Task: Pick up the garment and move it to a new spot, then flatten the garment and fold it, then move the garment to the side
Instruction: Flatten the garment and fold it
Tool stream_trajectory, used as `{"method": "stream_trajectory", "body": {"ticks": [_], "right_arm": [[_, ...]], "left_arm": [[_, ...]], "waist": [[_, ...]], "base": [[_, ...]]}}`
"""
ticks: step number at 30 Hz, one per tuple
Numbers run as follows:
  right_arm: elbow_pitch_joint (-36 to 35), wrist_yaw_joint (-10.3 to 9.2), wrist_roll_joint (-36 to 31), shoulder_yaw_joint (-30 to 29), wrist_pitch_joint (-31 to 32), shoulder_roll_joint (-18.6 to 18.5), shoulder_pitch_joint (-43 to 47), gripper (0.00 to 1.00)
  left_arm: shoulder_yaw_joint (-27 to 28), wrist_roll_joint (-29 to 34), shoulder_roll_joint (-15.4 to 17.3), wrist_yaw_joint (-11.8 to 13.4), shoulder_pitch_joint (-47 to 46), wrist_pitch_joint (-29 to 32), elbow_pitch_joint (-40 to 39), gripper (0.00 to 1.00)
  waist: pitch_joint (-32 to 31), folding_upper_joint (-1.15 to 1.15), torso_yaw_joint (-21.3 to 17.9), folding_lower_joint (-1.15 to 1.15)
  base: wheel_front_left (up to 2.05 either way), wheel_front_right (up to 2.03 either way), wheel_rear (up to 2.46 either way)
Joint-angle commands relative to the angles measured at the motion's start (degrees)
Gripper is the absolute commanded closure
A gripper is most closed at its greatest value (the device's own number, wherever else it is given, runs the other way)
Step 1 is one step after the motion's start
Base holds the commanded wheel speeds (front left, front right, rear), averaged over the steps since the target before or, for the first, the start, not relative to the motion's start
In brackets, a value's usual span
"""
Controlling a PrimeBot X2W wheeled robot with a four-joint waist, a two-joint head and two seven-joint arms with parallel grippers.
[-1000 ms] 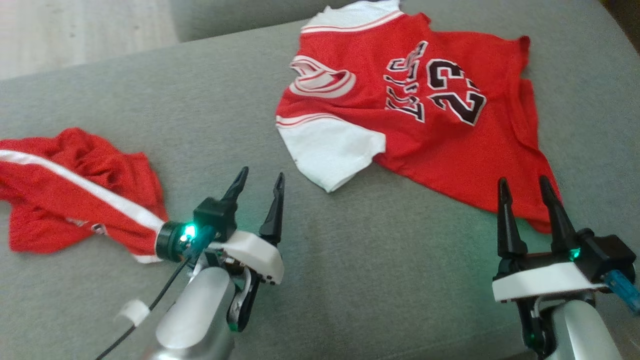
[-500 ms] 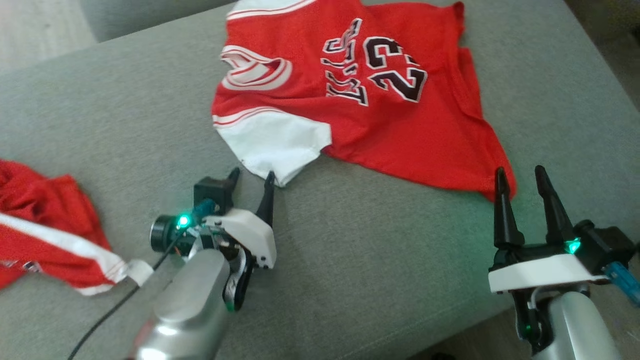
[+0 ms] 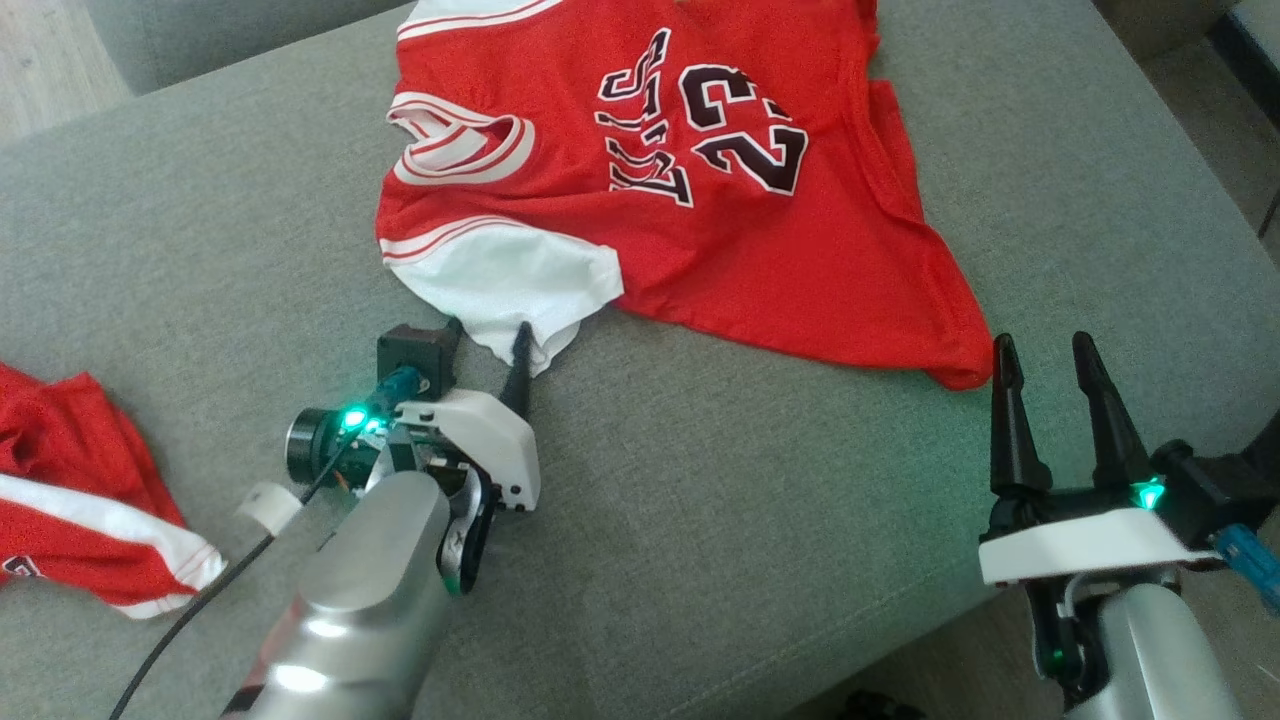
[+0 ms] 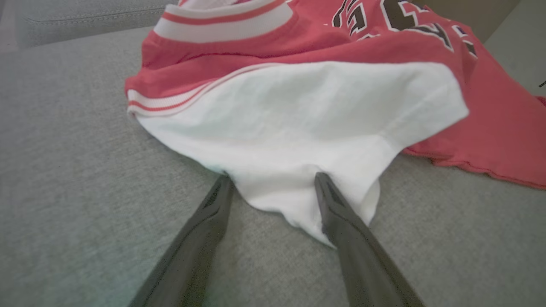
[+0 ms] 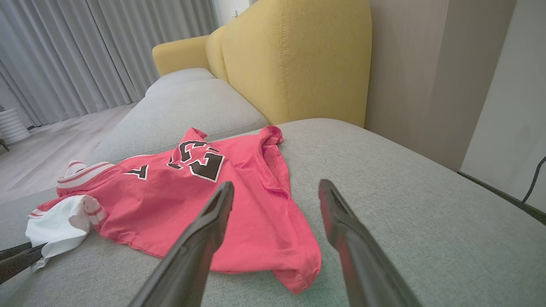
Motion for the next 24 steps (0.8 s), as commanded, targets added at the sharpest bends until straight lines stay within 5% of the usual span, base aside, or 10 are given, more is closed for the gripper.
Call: {"method": "stream_trajectory", "body": {"ticks": [1, 5, 13, 24], "right_arm": [[-1.6, -0.04, 0.4, 0.9, -0.6, -0.3, -1.5, 0.00], [-1.3, -0.04, 0.1, 0.5, -0.6, -0.3, -1.5, 0.00], [0.8, -0.04, -0.7, -0.2, -0.6, -0.3, -0.6, 0.00], [13.2, -0.04, 1.9, -3.6, 0.6, -0.3, -1.8, 0.00]], "left_arm": [[0.8, -0.4, 0.2, -0.4, -0.4, 1.1, 0.6, 0.42], [0.3, -0.8, 0.2, -0.7, -0.3, 1.4, 1.2, 1.00], [0.8, -1.2, 0.4, 0.2, -0.4, -3.9, -0.2, 1.00], [3.8, -1.1, 3.4, 2.8, 0.4, -12.4, -8.9, 1.00]], "waist": [[-0.1, 0.00, 0.1, 0.00], [-0.5, 0.00, 0.4, 0.00], [-2.0, 0.00, 1.1, 0.00], [-3.6, 0.00, 4.6, 0.00]], "base": [[0.00, 0.00, 0.00], [0.00, 0.00, 0.00], [0.00, 0.00, 0.00], [0.00, 0.00, 0.00]]}}
